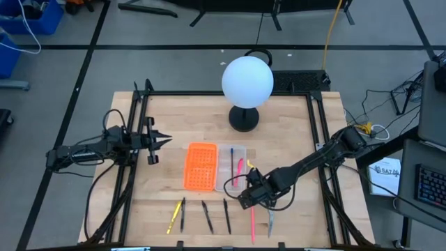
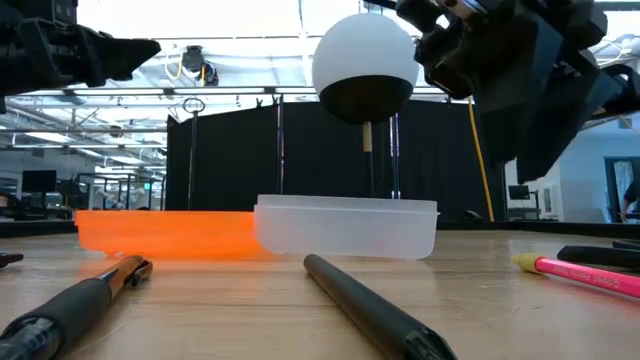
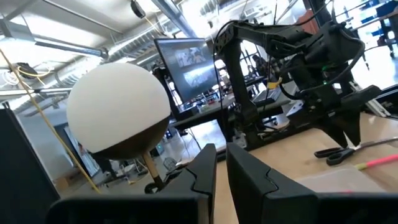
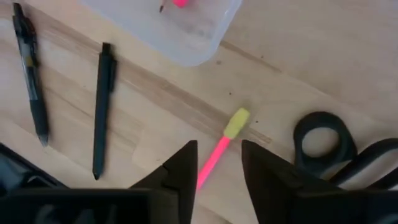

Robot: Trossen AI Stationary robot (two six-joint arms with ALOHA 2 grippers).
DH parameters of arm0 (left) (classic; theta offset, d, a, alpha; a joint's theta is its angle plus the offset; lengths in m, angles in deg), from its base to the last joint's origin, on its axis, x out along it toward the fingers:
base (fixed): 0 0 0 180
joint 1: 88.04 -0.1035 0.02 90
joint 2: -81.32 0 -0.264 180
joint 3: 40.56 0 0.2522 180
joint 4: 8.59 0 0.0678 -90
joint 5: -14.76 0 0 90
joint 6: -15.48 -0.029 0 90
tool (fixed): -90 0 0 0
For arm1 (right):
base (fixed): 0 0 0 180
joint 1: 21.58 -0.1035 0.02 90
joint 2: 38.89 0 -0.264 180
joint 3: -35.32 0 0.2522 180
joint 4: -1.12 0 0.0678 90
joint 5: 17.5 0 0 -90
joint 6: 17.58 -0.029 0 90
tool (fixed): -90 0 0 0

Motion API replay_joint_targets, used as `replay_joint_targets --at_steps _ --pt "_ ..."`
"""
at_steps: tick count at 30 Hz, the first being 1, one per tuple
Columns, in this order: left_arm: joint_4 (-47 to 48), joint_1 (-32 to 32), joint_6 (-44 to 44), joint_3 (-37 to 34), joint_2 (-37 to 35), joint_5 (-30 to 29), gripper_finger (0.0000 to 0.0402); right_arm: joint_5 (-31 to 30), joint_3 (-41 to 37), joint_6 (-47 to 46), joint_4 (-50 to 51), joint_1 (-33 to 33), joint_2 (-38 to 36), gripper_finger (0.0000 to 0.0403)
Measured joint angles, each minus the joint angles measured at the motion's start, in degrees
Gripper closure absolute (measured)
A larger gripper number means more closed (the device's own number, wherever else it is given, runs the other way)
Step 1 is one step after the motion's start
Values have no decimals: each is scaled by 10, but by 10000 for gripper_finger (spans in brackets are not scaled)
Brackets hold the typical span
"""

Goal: Pick & place school supplies into a supply box
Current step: Put the pink pencil into the supply box

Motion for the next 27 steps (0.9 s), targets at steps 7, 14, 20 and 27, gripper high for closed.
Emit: replay_joint_targets --at_steps 7,14,20,27 --pt "2 0 19 0 0 0 355 -29 -17 -20 -17 1 0 280" --pt "6 0 22 0 0 1 355 -28 -75 -51 -114 -7 0 283" --pt "6 0 31 0 0 1 355 -8 -90 -61 -150 -10 0 285" --pt "7 0 49 0 0 1 355 2 -77 -67 -132 -17 -4 294"
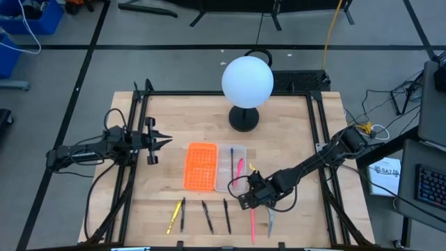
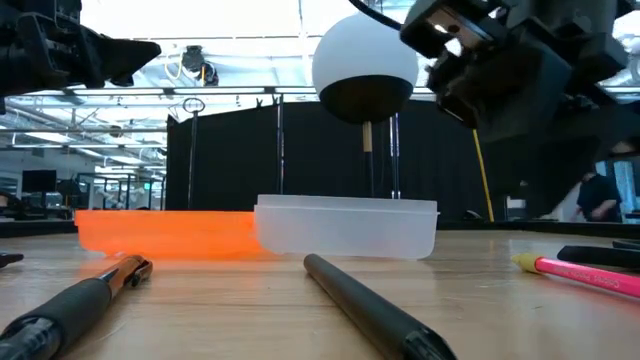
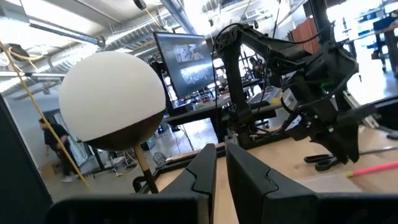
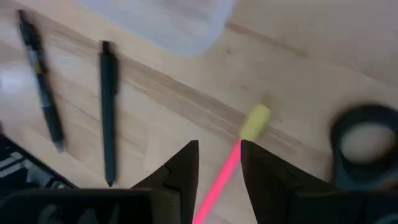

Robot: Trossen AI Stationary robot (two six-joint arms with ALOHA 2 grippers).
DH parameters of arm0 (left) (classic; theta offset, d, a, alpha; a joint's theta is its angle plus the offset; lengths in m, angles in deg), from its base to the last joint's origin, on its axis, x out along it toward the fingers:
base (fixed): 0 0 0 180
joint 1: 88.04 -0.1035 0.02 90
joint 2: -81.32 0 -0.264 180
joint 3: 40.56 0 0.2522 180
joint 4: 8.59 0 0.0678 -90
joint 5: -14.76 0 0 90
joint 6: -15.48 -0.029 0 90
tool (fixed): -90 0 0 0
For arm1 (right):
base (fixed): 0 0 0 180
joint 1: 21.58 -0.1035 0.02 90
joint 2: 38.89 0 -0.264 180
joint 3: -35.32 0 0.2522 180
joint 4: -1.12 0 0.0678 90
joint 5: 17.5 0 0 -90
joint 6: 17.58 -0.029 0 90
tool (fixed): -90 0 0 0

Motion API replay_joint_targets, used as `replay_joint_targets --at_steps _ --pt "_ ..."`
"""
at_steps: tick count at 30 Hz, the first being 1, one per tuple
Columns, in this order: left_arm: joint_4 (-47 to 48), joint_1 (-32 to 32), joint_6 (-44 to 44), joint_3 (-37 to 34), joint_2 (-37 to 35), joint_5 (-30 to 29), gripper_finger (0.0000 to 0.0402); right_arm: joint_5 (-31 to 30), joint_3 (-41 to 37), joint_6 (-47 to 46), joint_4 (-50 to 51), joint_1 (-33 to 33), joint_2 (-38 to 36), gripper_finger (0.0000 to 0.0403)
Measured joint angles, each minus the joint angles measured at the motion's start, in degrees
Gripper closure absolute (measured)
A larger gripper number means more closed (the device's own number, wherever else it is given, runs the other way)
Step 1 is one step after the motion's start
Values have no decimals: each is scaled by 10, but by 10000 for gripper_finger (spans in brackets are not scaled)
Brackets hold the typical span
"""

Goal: Pick & place school supplies into a supply box
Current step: Put the pink pencil into the supply box

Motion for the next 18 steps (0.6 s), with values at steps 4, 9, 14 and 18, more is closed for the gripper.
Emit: replay_joint_targets --at_steps 4,9,14,18 --pt "19 0 -3 0 0 0 355 6 37 -8 34 -4 3 302" --pt "21 0 -6 0 0 0 355 -22 78 12 156 0 2 307" --pt "21 0 -12 0 0 -1 355 -27 79 16 159 0 25 308" --pt "21 0 -20 0 0 -1 355 -16 88 35 150 3 51 308"
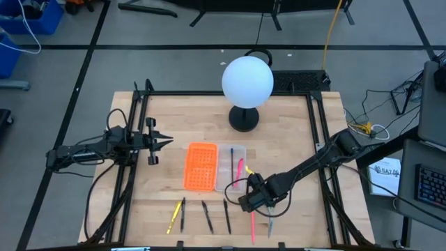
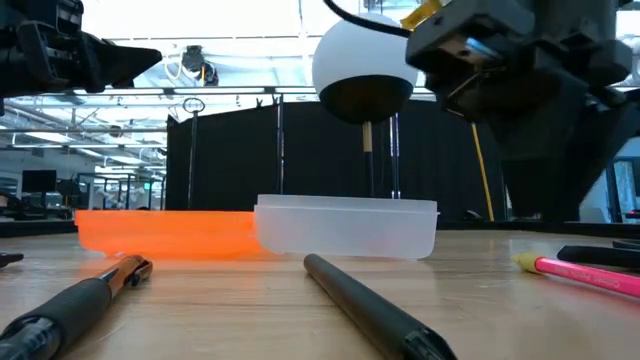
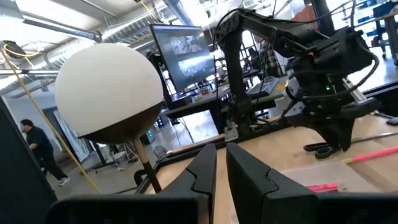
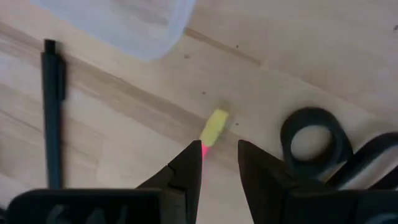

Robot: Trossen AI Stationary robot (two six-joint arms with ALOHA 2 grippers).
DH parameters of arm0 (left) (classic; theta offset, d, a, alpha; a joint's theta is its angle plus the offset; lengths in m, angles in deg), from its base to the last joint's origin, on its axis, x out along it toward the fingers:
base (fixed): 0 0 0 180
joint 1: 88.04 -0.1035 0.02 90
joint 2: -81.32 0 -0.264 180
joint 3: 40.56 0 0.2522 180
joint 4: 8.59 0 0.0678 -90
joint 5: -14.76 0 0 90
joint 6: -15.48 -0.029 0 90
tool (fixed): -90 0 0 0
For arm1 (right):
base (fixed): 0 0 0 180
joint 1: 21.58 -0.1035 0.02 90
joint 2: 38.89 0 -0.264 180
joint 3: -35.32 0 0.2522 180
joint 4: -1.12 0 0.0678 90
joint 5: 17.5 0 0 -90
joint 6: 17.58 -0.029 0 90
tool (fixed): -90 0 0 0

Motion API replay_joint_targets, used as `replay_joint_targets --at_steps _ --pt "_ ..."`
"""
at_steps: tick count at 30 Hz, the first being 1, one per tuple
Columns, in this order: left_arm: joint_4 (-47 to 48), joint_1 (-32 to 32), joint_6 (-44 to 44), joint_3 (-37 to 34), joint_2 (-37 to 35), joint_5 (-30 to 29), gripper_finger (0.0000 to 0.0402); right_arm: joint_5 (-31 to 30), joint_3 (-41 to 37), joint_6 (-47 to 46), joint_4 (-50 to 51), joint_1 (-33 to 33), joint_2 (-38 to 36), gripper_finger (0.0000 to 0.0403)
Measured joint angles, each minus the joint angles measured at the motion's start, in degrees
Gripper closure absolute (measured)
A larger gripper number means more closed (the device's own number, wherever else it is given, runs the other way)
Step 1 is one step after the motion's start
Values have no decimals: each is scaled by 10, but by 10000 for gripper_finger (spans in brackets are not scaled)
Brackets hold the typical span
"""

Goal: Pick & place school supplies into a supply box
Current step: Put the pink pencil into the supply box

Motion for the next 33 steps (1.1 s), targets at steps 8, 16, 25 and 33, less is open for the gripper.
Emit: replay_joint_targets --at_steps 8,16,25,33 --pt "0 0 0 0 0 0 355 4 43 23 14 1 52 308" --pt "1 0 1 0 0 0 355 16 43 38 52 2 72 308" --pt "4 0 -3 0 0 0 355 17 41 78 58 4 98 307" --pt "4 0 -1 0 0 0 355 16 39 83 48 6 95 331"
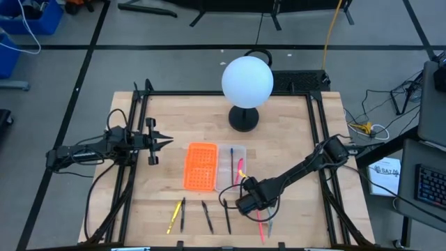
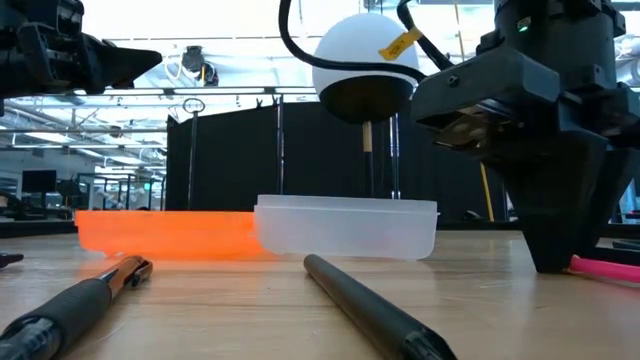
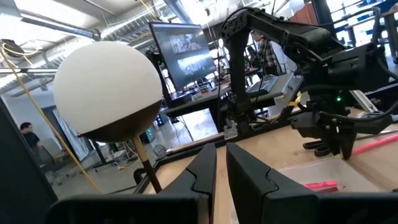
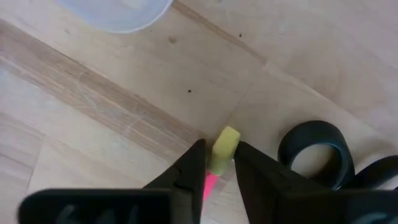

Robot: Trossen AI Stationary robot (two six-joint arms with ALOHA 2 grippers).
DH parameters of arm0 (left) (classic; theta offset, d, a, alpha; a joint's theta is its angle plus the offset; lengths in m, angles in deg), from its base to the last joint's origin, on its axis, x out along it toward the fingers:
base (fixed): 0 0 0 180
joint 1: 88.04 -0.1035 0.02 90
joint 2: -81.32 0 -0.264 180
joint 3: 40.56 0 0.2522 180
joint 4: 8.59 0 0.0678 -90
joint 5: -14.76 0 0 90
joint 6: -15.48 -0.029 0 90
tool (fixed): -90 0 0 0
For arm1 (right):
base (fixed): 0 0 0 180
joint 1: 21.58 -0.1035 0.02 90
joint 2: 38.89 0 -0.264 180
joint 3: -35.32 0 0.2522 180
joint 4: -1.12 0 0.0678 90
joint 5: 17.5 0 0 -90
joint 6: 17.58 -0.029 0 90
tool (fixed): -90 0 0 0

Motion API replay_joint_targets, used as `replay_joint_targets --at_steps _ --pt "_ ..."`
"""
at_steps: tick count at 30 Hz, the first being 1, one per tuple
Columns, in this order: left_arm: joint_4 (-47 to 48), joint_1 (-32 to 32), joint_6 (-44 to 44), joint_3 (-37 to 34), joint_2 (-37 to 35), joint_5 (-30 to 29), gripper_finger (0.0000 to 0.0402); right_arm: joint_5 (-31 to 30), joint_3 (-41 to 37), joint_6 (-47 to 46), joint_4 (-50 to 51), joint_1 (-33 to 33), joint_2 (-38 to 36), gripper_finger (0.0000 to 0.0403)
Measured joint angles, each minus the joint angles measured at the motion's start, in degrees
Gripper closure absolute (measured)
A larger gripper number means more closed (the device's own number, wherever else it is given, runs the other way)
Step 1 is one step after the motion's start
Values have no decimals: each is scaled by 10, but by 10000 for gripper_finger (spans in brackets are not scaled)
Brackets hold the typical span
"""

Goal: Pick & place school supplies into a supply box
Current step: Put the pink pencil into the supply box

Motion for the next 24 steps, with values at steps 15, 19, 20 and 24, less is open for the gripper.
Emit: replay_joint_targets --at_steps 15,19,20,24 --pt "0 0 1 0 0 0 355 0 -3 45 -62 43 -118 393" --pt "0 0 1 0 0 0 355 -48 -2 63 -128 64 -170 391" --pt "0 0 1 0 0 0 355 -68 -2 73 -141 72 -182 391" --pt "1 0 4 0 0 0 355 -127 -2 128 -168 119 -216 391"
